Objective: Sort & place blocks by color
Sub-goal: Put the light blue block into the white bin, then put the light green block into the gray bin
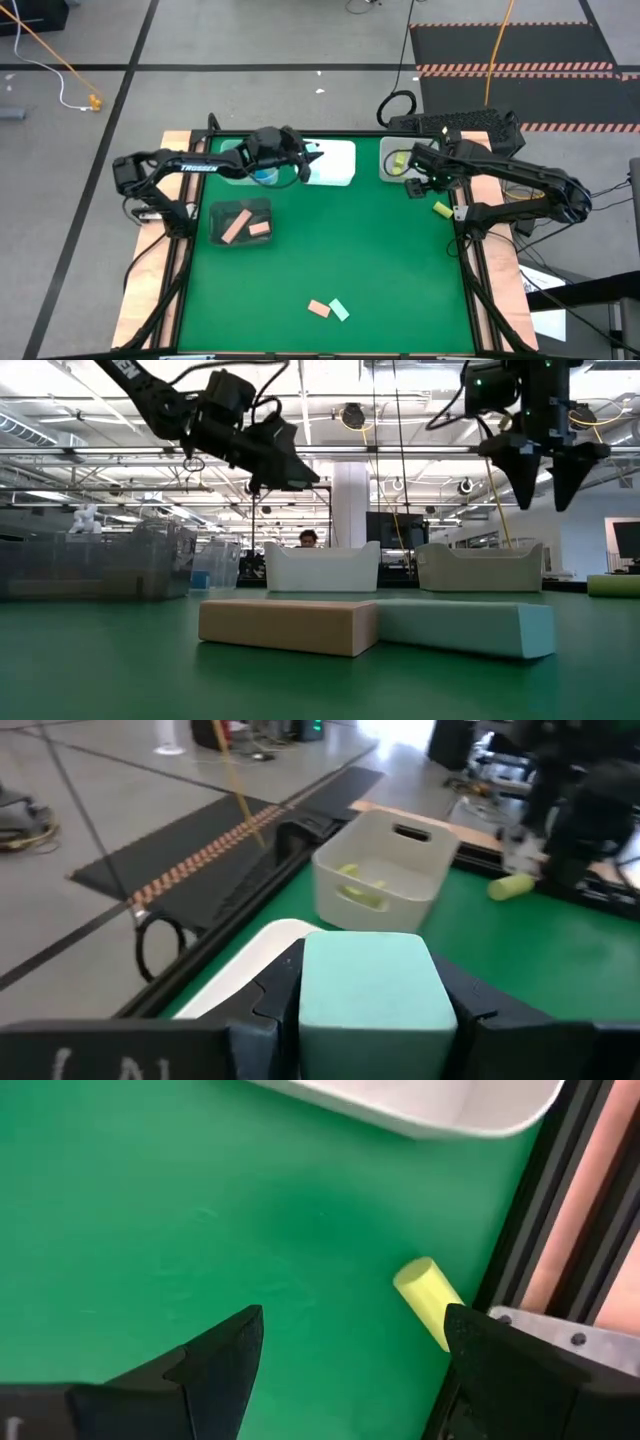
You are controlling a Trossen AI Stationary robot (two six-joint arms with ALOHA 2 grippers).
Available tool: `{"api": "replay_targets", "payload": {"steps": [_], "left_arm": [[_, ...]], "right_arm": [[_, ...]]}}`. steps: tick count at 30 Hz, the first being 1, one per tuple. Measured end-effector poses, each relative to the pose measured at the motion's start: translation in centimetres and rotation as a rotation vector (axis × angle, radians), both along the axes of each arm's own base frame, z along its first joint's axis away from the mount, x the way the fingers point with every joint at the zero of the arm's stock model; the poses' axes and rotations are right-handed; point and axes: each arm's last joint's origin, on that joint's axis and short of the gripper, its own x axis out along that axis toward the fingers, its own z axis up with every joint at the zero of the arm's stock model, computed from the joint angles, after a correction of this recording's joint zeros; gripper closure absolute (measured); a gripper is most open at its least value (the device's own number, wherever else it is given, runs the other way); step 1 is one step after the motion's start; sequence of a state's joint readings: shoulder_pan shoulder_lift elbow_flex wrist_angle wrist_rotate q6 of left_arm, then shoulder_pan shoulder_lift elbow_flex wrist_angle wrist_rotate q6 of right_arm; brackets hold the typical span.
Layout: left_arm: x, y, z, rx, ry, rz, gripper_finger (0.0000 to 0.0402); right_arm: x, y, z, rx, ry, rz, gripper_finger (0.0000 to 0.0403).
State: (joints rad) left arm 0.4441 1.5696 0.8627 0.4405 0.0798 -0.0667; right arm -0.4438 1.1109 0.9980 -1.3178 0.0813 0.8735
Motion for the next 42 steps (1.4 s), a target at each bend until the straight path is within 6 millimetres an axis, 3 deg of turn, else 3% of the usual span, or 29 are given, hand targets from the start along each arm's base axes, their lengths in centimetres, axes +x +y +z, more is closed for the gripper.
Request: {"api": "replay_targets", "payload": {"steps": [11, 22, 28, 36, 42], "left_arm": [[0.1, 2.7, -3.9, -0.203, 0.04, 0.123, 0.0272], [0.4, 3.0, -6.9, -0.432, 0.069, 0.194, 0.0272], [0.4, 3.0, -7.1, -0.445, 0.075, 0.197, 0.0267], [0.5, 3.1, -7.0, -0.413, 0.075, 0.186, 0.0175], [0.5, 3.1, -7.0, -0.405, 0.077, 0.186, 0.0178]], "right_arm": [[-1.6, 0.8, -5.4, 0.077, 0.149, 0.027, 0.0103], [-1.5, 0.7, -6.7, 0.074, 0.138, 0.038, 0.015], [-2.1, 1.0, -8.7, 0.081, 0.153, 0.022, 0.0171], [-2.7, 1.2, -10.9, 0.05, 0.156, 0.02, 0.0174], [-2.9, 1.2, -11.5, 0.033, 0.175, 0.03, 0.0174]]}}
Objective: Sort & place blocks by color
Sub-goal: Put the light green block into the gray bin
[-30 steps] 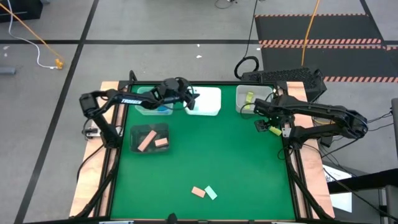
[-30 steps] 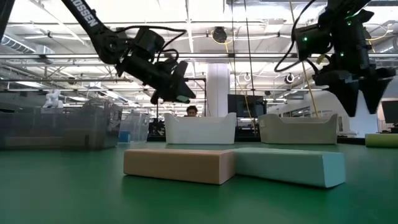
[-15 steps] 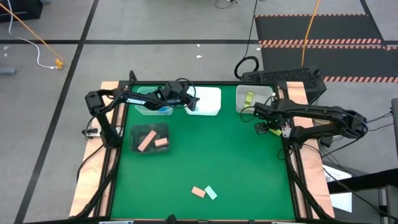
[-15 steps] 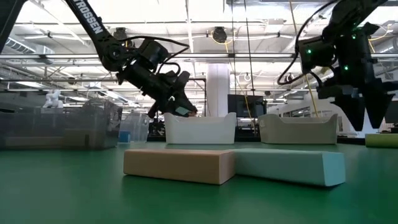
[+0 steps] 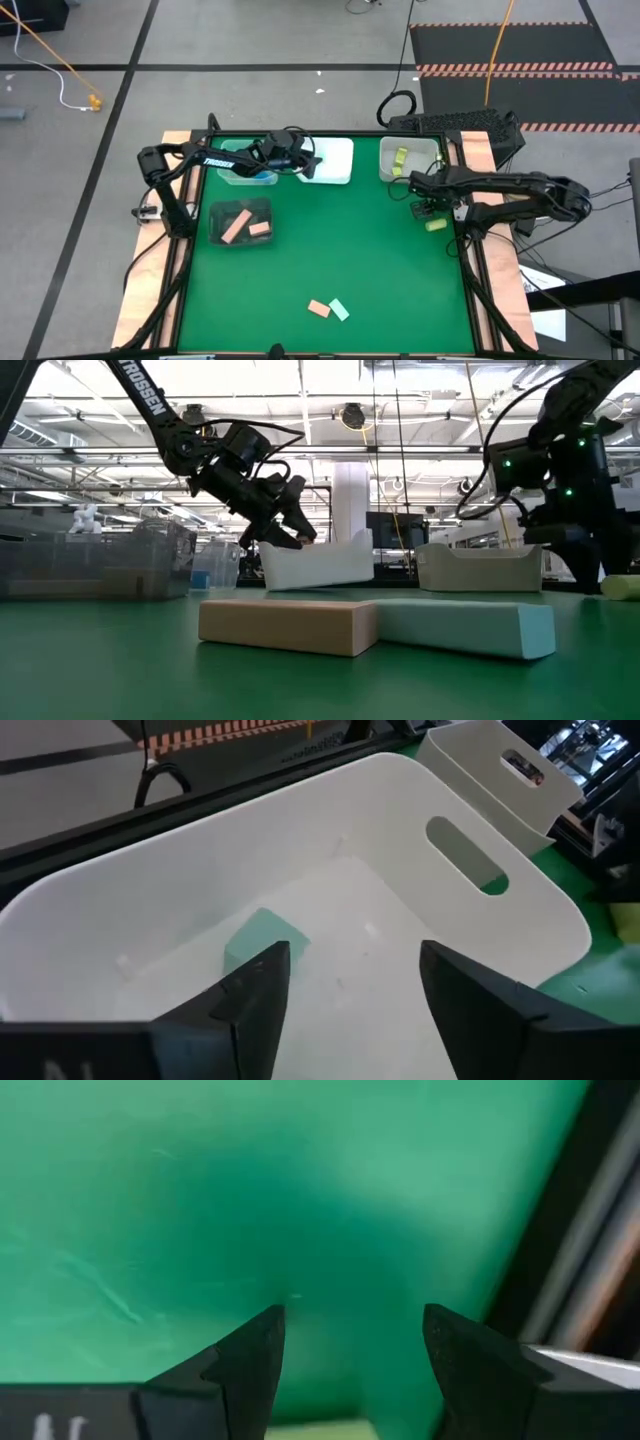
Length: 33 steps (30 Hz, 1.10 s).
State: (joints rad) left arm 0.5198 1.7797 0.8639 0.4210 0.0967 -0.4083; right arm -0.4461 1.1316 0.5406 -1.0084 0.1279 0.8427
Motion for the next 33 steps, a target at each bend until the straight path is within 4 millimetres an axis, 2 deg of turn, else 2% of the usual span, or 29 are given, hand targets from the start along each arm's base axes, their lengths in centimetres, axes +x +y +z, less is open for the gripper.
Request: {"api": "replay_targets", "payload": {"steps": [8, 12, 17, 23, 27, 29, 33], "left_arm": [[0.2, 0.1, 0.3, -0.007, -0.055, 0.01, 0.0216], [0.4, 0.2, 0.9, -0.014, -0.136, 0.017, 0.0231], [0.5, 0.0, 2.1, -0.034, -0.207, -0.029, 0.0243], [-0.1, -0.6, 4.5, -0.01, -0.256, -0.079, 0.0245], [-0.6, -1.0, 6.3, 0.012, -0.299, -0.085, 0.0245], [-0.8, -1.2, 7.0, 0.016, -0.311, -0.088, 0.0245], [-1.1, -1.7, 8.3, 0.057, -0.345, -0.106, 0.0245]], "right_arm": [[-0.1, 0.2, -0.8, 0.054, -0.022, -0.017, 0.0175], [0.2, 0.2, -0.5, 0.062, -0.087, -0.021, 0.0175], [1.6, -0.2, 0.6, 0.082, -0.241, 0.026, 0.0175], [2.7, 0.3, 1.8, 0.272, -0.432, 0.14, 0.0175], [2.6, 1.3, 1.8, 0.411, -0.416, -0.002, 0.0175], [3.0, 1.9, 1.9, 0.447, -0.439, 0.057, 0.0175], [3.5, 3.2, 1.9, 0.468, -0.47, 0.299, 0.0175]]}}
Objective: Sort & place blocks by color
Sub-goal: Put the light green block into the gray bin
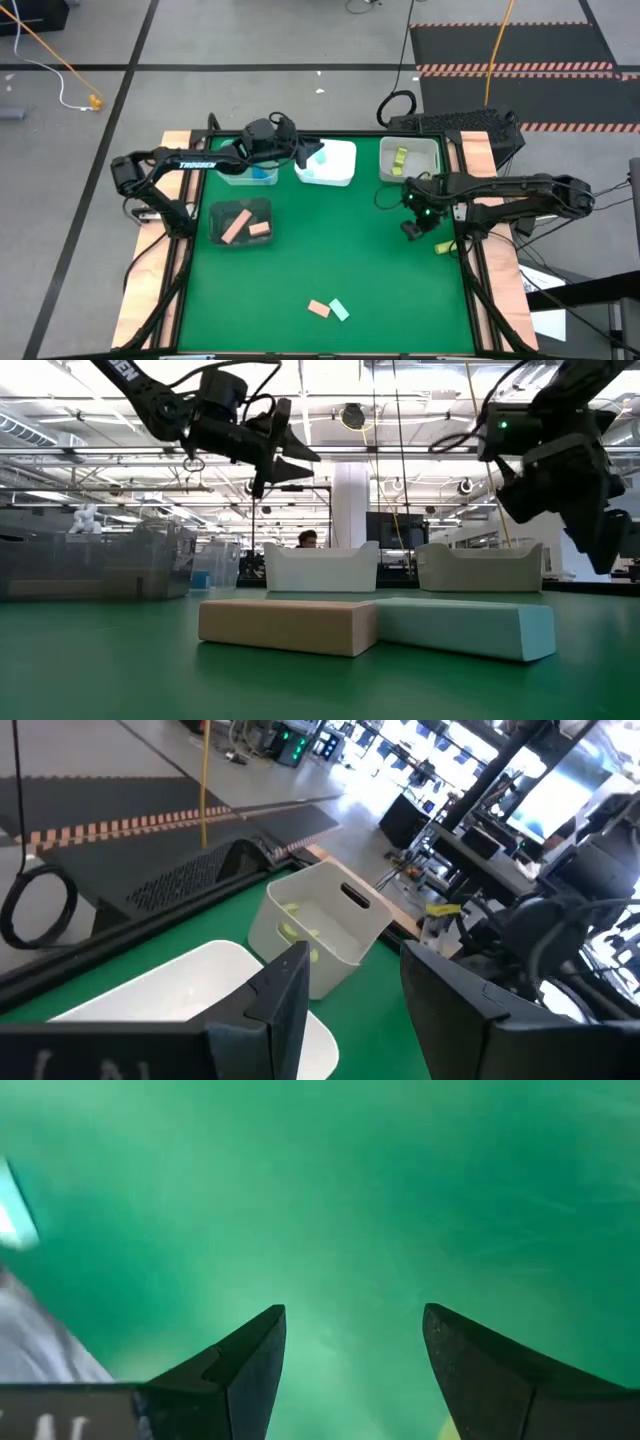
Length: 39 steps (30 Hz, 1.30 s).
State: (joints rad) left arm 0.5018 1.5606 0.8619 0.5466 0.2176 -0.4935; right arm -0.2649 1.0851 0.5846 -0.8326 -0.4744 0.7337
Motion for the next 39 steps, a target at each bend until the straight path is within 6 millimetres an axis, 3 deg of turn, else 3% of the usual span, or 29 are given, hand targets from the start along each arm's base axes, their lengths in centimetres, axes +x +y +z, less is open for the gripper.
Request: {"api": "replay_targets", "payload": {"steps": [4, 8, 18, 27, 30, 34, 39], "left_arm": [[-0.2, -0.1, 0.5, 0.027, -0.005, -0.004, 0.0245], [-0.3, -0.1, 0.4, 0.02, 0.009, -0.004, 0.0245], [-0.5, -0.3, -0.8, -0.043, 0.121, -0.005, 0.0245], [-0.5, -0.3, -0.9, -0.043, 0.126, -0.004, 0.0245], [-0.5, -0.3, -0.9, -0.05, 0.124, -0.004, 0.0245], [-0.5, -0.3, -0.9, -0.076, 0.115, 0.001, 0.0245], [-0.5, -0.3, -0.8, -0.106, 0.105, 0.008, 0.0245]], "right_arm": [[0.1, 1.1, 0.0, -0.042, -0.064, 0.221, 0.0175], [-0.2, 2.1, -0.1, -0.084, -0.041, 0.337, 0.0175], [-1.8, 3.4, -0.2, -0.095, 0.159, 0.391, 0.0187], [-1.8, 3.9, -0.2, -0.15, 0.183, 0.426, 0.0188], [-1.4, 3.7, 0.2, -0.132, 0.223, 0.264, 0.0188], [-0.3, 3.7, 0.5, -0.049, 0.261, -0.138, 0.0188], [2.7, 4.8, 1.1, 0.049, 0.045, -0.418, 0.0188]]}}
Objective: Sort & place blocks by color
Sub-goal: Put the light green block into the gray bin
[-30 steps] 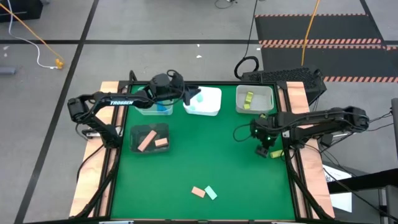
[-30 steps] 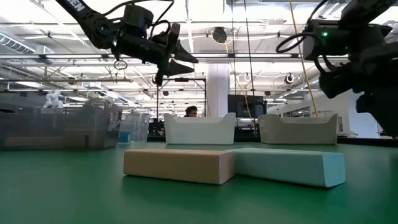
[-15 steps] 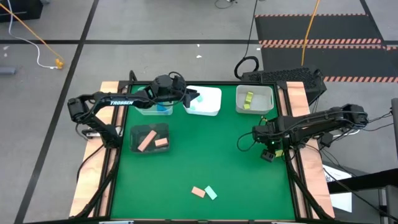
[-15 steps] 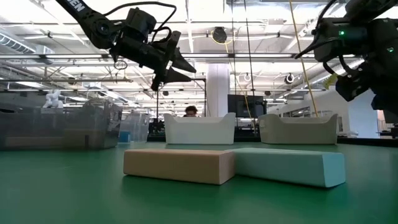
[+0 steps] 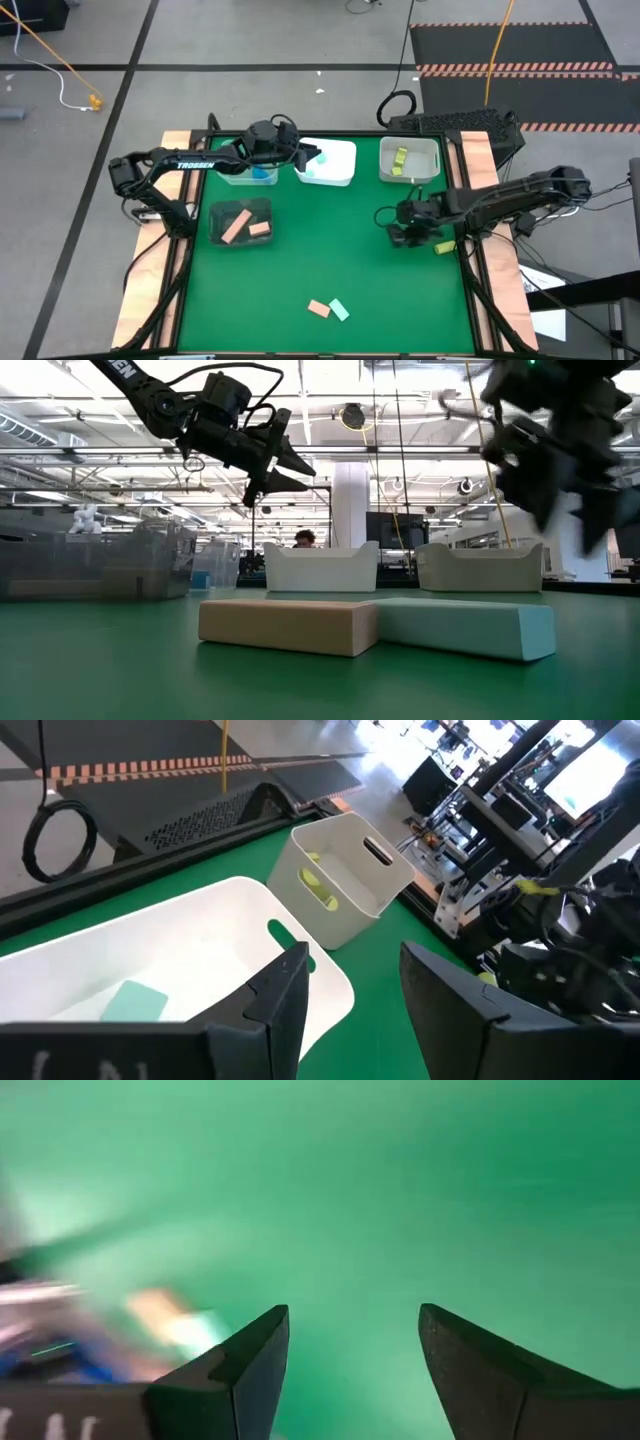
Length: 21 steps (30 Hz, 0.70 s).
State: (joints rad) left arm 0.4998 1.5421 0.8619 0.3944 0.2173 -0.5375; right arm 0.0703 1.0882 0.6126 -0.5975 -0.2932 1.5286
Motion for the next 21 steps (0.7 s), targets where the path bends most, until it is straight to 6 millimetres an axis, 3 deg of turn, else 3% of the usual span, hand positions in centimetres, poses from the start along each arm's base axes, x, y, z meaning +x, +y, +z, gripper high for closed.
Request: {"api": "replay_targets", "payload": {"steps": [5, 8, 14, 21], "left_arm": [[0.0, 0.0, 0.0, 0.002, -0.003, 0.0, 0.0245], [0.1, 0.0, 0.2, 0.027, -0.018, -0.004, 0.0245], [0.1, 0.3, 1.1, 0.083, -0.092, 0.002, 0.0245], [-0.4, 1.5, 2.5, 0.09, -0.246, 0.059, 0.0245]], "right_arm": [[2.8, 0.6, 1.0, 0.051, -0.4, -0.092, 0.0188], [3.5, 0.5, 1.5, 0.038, -0.589, -0.129, 0.0188], [3.0, 0.3, 0.2, 0.069, -0.555, -0.217, 0.0188], [1.9, 1.1, -1.5, 0.188, -0.394, -0.451, 0.0188]]}}
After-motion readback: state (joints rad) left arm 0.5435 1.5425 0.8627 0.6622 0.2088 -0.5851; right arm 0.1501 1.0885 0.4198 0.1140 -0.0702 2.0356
